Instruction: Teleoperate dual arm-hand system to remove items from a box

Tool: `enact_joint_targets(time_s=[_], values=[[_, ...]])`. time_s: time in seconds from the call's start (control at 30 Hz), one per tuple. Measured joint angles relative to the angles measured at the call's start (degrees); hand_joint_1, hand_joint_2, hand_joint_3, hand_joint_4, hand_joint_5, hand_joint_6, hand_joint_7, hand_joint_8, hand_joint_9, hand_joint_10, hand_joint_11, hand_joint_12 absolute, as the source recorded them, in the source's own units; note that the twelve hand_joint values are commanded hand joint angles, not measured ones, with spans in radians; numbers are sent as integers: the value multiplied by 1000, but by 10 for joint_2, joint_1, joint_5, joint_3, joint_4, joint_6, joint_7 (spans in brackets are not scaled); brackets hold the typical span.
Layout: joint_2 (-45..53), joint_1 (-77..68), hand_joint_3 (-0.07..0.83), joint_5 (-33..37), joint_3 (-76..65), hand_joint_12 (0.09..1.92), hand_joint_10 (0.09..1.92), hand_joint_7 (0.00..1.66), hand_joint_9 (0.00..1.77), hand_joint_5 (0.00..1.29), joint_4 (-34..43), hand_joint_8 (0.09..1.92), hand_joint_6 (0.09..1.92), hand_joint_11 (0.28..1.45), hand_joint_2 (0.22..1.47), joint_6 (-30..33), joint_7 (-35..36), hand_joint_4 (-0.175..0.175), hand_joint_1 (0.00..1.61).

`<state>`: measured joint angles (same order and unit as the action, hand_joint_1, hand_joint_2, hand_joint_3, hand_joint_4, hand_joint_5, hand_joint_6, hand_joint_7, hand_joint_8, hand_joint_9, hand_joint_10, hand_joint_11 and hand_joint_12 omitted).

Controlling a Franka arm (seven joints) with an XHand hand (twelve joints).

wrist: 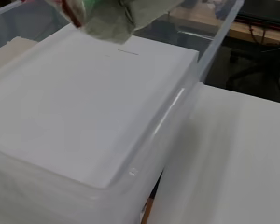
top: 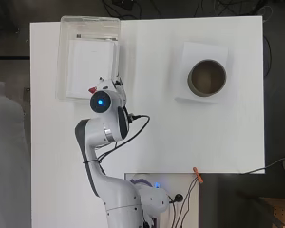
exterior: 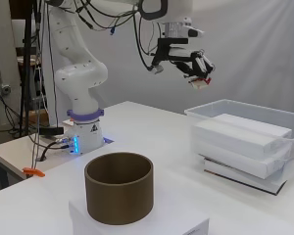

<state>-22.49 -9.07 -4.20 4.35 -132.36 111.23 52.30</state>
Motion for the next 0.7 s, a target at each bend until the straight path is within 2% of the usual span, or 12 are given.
enact_joint_targets(time_s=[0.13, 0.23, 0.37, 0.43, 0.57, 0.6, 0.63, 0.67, 0.7], values=[[-122, 16, 4, -21, -30, 1830, 1920, 1030, 1277, 678, -67, 1920, 1431, 908, 1279, -4, -18, 161, 871], [-119, 26, 0, -48, -70, 1776, 1906, 959, 1170, 688, -66, 1828, 1417, 806, 1275, 5, -11, 172, 871], [-8, 44, 0, -63, -132, 1737, 1837, 954, 1154, 698, -5, 1628, 1401, 764, 1268, 13, 29, 175, 876], [67, 52, -1, -71, -157, 1686, 1705, 956, 1143, 701, 45, 1445, 1396, 723, 1266, 10, 41, 175, 879], [199, 24, 0, -133, -248, 1547, 1426, 1010, 1149, 725, 146, 1105, 1361, 677, 1252, 2, 56, 175, 894], [220, 20, 1, -134, -264, 1528, 1387, 974, 1152, 723, 171, 1197, 1275, 671, 1239, 4, 74, 49, 1010], [250, 26, 2, -118, -273, 1517, 1364, 943, 1154, 719, 206, 1280, 1208, 666, 1229, 4, 102, -52, 1102], [282, 43, 2, -89, -275, 1512, 1353, 922, 1157, 711, 240, 1336, 1174, 664, 1225, 4, 128, -113, 1157], [317, 68, 0, -56, -274, 1510, 1349, 886, 1162, 735, 269, 1331, 1199, 665, 1220, 3, 150, -145, 1184]])
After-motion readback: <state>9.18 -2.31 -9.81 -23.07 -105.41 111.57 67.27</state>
